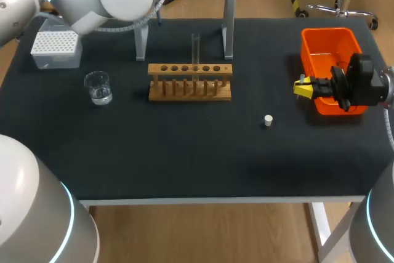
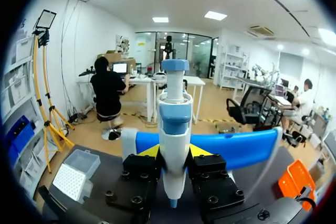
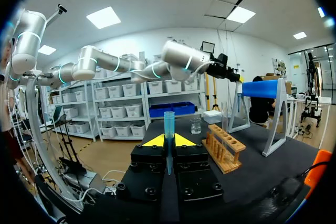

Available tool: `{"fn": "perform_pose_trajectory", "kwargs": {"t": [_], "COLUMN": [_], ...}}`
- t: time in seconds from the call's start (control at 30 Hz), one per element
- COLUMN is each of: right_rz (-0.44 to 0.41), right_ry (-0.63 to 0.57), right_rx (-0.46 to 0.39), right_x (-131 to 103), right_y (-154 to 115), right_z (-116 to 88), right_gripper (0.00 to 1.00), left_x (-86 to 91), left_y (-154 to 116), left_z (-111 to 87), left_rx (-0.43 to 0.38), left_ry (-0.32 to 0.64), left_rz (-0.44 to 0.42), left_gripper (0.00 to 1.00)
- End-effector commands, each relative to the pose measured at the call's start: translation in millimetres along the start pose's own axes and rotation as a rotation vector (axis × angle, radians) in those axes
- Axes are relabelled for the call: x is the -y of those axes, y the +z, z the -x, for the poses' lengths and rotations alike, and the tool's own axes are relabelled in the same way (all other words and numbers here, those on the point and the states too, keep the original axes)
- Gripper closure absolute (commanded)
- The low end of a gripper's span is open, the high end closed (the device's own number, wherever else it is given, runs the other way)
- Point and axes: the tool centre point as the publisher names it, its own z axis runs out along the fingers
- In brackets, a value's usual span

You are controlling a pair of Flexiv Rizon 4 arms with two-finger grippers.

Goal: Invert the test tube, pick up the pipette, mount the tip to pipette, aspirate from beaker and dispense into the tube, eject the tip, return the pipette, and cap with the stopper.

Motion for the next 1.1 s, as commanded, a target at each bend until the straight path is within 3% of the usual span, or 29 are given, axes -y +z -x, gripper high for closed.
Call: {"fn": "perform_pose_trajectory", "kwargs": {"t": [0.03,0.3,0.63,1.1], "right_rz": [0.000,0.000,0.000,0.000], "right_ry": [0.000,0.000,0.000,0.000], "right_rx": [-0.002,-0.002,-0.002,-0.002], "right_x": [0.4,0.4,0.4,0.4], "right_y": [-1.0,-1.0,-1.0,-1.0], "right_z": [-0.3,-0.3,-0.3,-0.3], "right_gripper": [1.00,1.00,1.00,1.00], "left_x": [4.4,21.2,42.2,35.8], "left_y": [-12.1,-34.9,-78.7,-122.2], "left_z": [2.2,5.4,6.2,23.3], "left_rx": [0.009,-0.016,-0.282,-0.602], "left_ry": [0.007,0.063,0.160,0.176], "left_rz": [-0.020,-0.037,0.006,0.094], "left_gripper": [1.00,1.00,1.00,1.00]}}
